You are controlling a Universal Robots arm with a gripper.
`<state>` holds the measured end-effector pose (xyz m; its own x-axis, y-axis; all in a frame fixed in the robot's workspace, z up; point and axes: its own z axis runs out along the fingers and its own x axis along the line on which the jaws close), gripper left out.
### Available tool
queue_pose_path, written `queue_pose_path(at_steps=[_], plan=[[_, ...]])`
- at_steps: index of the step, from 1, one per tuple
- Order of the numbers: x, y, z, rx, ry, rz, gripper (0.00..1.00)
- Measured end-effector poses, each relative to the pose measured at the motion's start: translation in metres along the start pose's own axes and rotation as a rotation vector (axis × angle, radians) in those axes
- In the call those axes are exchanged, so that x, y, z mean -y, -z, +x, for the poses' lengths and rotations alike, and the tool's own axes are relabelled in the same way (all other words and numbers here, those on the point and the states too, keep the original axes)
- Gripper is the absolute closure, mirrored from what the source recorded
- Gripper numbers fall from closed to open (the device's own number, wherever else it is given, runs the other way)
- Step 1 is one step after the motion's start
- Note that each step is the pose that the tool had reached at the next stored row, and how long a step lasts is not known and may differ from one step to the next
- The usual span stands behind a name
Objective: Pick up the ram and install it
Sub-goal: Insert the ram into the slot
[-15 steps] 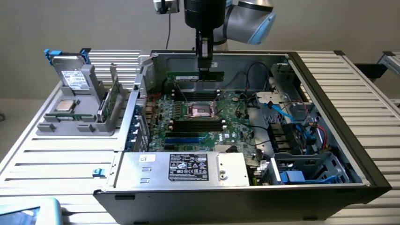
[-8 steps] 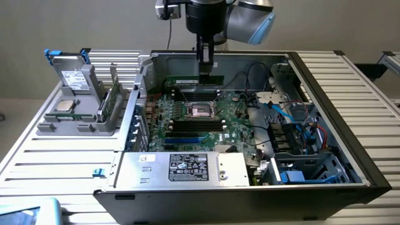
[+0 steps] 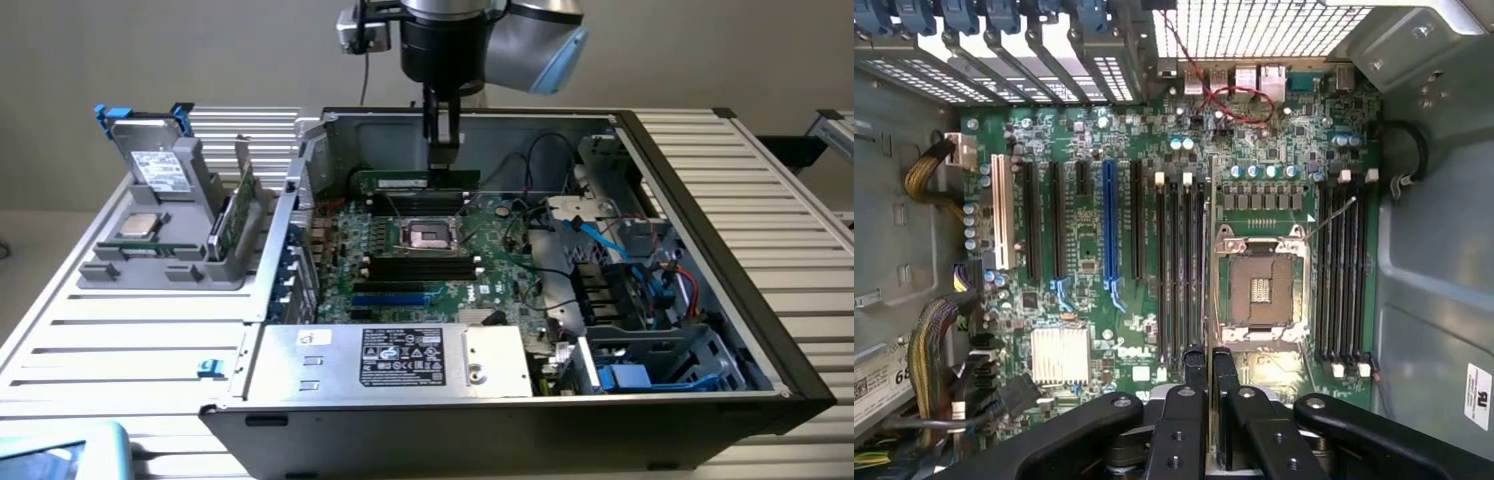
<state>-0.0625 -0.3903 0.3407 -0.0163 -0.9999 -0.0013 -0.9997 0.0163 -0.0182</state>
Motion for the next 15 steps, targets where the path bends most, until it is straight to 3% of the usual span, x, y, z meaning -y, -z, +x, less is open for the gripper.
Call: queue_pose_path(at_steps=[8,15], plan=[[0.0012,-0.0144,0.004,-0.0001,0.002,-0.0019,0.86],[0.0013,-0.0156,0.004,-0.0006,0.002,-0.0028,0.86]])
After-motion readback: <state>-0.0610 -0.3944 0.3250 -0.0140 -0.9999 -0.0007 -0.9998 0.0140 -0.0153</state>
